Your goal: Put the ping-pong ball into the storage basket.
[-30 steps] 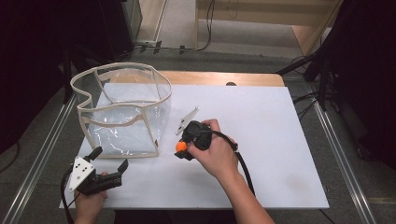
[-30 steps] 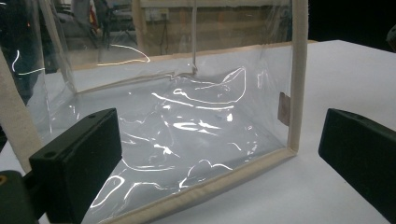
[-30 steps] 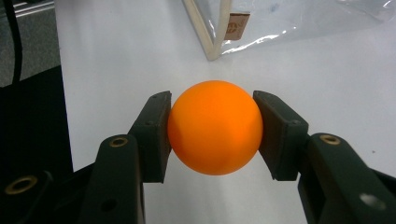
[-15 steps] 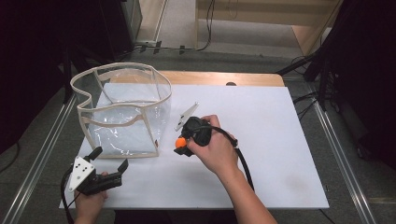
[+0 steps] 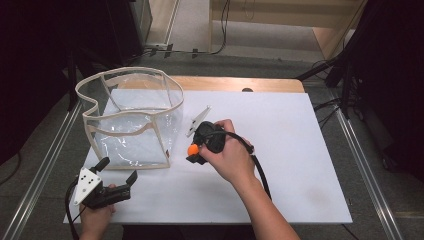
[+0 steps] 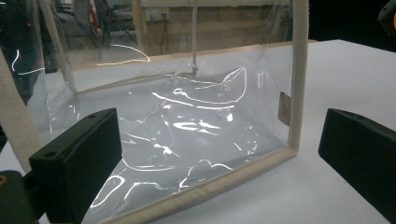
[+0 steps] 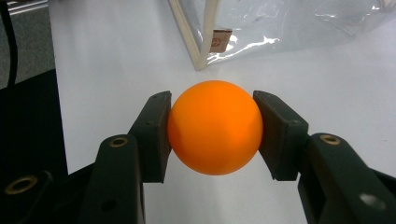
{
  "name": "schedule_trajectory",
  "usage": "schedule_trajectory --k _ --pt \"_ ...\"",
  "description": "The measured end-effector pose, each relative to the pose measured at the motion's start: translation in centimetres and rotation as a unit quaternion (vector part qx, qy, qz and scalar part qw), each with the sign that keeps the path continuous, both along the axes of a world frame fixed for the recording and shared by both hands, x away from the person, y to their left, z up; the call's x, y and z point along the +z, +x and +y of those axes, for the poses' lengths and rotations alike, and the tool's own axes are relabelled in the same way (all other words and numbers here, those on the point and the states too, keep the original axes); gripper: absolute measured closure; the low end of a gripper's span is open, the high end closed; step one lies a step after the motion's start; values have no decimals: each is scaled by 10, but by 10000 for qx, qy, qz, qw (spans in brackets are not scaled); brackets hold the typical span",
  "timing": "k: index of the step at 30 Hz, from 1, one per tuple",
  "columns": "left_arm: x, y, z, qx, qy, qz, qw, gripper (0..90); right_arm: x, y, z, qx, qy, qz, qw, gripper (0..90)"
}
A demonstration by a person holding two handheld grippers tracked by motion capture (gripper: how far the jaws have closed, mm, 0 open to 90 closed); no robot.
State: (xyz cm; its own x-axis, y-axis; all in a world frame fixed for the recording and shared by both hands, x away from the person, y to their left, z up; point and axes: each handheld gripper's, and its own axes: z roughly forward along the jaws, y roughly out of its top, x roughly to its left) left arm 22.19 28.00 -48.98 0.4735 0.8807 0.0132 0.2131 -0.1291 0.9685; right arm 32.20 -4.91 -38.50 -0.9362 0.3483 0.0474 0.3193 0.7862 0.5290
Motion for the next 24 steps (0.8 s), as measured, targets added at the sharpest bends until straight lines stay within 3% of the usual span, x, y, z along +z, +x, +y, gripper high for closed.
schedule_trajectory --k 24 --pt "0 0 0 -7 -8 8 10000 0 13 9 6 60 8 -20 10000 479"
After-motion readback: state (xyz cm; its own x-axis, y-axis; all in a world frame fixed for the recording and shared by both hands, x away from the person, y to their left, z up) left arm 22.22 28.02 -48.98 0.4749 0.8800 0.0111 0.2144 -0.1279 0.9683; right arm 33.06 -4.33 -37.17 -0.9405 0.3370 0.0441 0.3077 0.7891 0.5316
